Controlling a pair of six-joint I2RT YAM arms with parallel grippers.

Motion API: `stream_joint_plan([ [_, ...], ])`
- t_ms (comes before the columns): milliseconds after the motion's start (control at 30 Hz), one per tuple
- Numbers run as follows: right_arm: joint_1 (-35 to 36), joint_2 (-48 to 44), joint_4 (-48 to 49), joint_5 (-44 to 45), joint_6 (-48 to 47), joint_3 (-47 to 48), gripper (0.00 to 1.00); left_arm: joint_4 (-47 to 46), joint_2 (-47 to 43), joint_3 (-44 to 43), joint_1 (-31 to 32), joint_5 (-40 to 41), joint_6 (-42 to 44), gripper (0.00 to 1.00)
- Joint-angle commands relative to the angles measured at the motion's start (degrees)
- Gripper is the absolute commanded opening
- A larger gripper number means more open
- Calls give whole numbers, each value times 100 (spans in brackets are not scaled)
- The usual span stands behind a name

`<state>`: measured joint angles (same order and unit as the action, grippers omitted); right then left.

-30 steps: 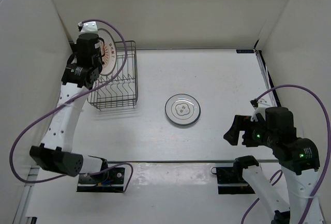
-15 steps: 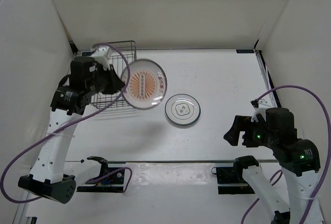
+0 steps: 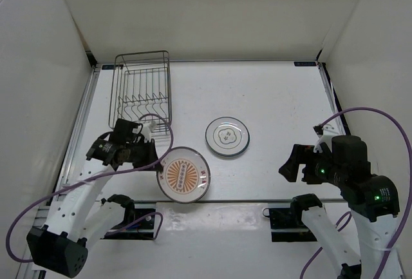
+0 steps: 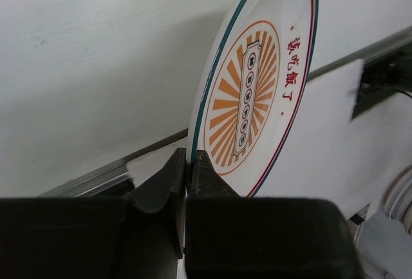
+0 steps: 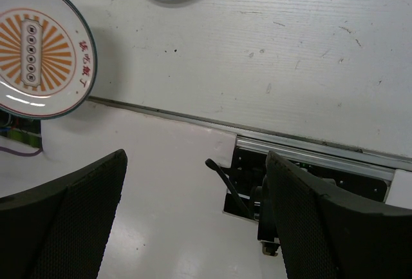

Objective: Unload the plates from the dish rack

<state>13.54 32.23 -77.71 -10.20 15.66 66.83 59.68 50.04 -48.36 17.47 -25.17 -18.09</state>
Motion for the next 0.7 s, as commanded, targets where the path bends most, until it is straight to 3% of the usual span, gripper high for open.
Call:
stream_joint_plan([
  [0, 17, -41, -631, 53, 33, -21, 90, -246, -47, 256, 19, 415, -63, 3],
  [233, 26, -32, -640, 35, 42, -29, 90, -571, 365, 661, 72, 908, 51, 4],
  [567, 26, -41, -622, 44, 42, -38, 90, -686, 1113, 626, 511, 1822, 42, 23],
  [667, 26, -41, -622, 27, 25, -38, 90, -581, 1376, 468, 537, 2051, 95, 23],
])
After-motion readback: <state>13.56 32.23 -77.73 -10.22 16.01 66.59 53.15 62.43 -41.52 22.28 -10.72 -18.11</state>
